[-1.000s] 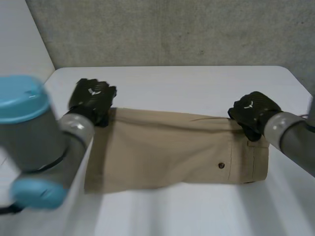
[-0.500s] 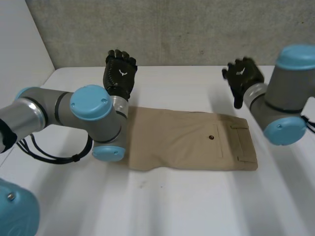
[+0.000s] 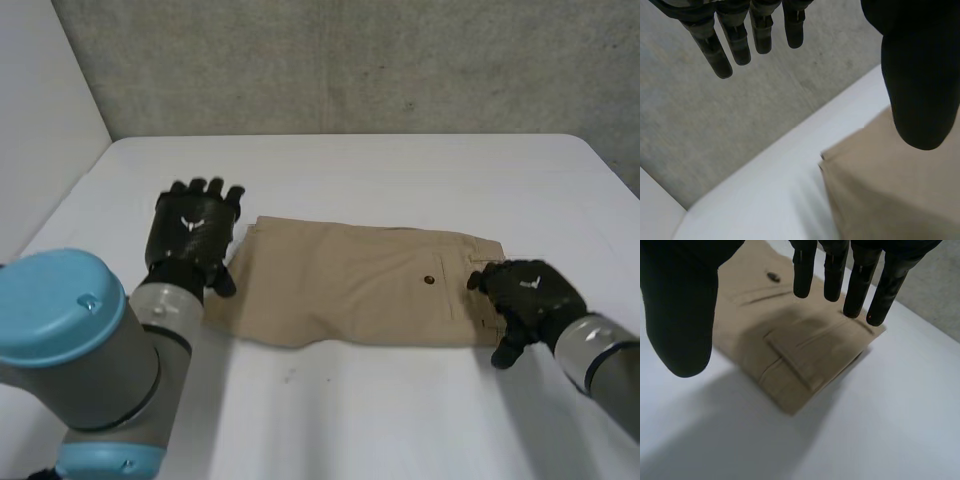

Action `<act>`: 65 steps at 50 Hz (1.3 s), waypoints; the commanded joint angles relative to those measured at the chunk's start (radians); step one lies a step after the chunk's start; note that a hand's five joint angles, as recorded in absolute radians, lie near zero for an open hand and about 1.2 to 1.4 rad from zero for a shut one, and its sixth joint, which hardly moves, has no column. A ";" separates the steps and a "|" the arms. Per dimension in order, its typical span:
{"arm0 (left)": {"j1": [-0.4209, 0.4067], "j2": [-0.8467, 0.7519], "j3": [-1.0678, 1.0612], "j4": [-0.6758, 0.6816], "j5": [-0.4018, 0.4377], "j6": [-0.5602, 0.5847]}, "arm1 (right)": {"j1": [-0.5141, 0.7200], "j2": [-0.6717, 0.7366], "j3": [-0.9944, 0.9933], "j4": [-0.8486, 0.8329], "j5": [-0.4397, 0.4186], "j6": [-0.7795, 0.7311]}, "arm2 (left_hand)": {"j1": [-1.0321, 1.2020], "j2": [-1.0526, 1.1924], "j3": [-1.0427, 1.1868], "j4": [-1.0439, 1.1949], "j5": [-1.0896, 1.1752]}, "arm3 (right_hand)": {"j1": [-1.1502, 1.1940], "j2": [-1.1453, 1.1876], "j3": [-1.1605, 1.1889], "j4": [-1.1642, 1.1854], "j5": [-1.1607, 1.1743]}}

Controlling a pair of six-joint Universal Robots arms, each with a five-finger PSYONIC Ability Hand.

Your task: Fold the shorts.

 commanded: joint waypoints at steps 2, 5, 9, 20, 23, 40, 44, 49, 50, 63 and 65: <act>0.002 -0.020 -0.009 0.001 0.000 0.001 | -0.010 0.129 -0.012 -0.174 -0.004 -0.013 | -0.016 -0.030 -0.036 -0.028 -0.045 | 0.386 0.346 0.335 0.336 0.342; 0.002 -0.020 -0.009 0.001 0.000 0.002 | -0.019 0.175 -0.043 -0.190 -0.001 -0.016 | -0.016 -0.030 -0.036 -0.028 -0.045 | 0.579 0.539 0.528 0.529 0.536; 0.000 -0.020 -0.010 -0.001 -0.002 0.002 | -0.037 0.197 -0.074 -0.184 0.006 -0.020 | -0.016 -0.030 -0.036 -0.028 -0.045 | 1.095 1.056 1.044 1.045 1.052; 0.003 0.000 -0.018 -0.005 -0.005 0.005 | -0.168 0.046 -0.083 -0.081 0.046 -0.329 | -0.016 -0.030 -0.036 -0.028 -0.045 | 1.095 1.056 1.044 1.045 1.052; 0.003 0.010 -0.018 -0.005 -0.006 0.005 | -0.185 0.039 -0.113 -0.059 0.061 -0.470 | -0.016 -0.030 -0.036 -0.028 -0.045 | 1.095 1.056 1.044 1.045 1.052; 0.005 0.033 -0.015 -0.011 -0.014 0.005 | 0.472 0.204 -0.384 -0.061 -0.043 -0.633 | -0.016 -0.030 -0.036 -0.028 -0.045 | 1.095 1.056 1.044 1.045 1.052; 0.003 0.037 -0.003 -0.013 -0.014 0.004 | 0.541 0.301 -0.390 -0.061 -0.136 -0.622 | -0.016 -0.030 -0.036 -0.028 -0.045 | 1.095 1.056 1.044 1.045 1.052; 0.002 0.037 0.031 -0.008 -0.008 0.005 | 0.544 0.312 -0.400 -0.047 -0.153 -0.526 | -0.016 -0.030 -0.036 -0.028 -0.045 | 0.487 0.448 0.436 0.437 0.444; 0.003 0.037 0.042 -0.008 -0.008 0.004 | 0.533 0.294 -0.407 -0.045 -0.156 -0.436 | -0.016 -0.030 -0.036 -0.028 -0.045 | 0.221 0.182 0.170 0.171 0.178; -0.119 -0.142 0.335 -0.074 0.024 -0.005 | 0.256 0.010 -0.417 0.020 -0.143 0.425 | 0.009 -0.005 -0.012 -0.004 -0.021 | -0.126 -0.166 -0.177 -0.176 -0.170; -0.139 -0.177 0.369 -0.106 0.032 -0.018 | 0.240 0.026 -0.420 0.048 -0.133 0.418 | 0.012 -0.002 -0.009 -0.001 -0.018 | -0.126 -0.166 -0.177 -0.176 -0.170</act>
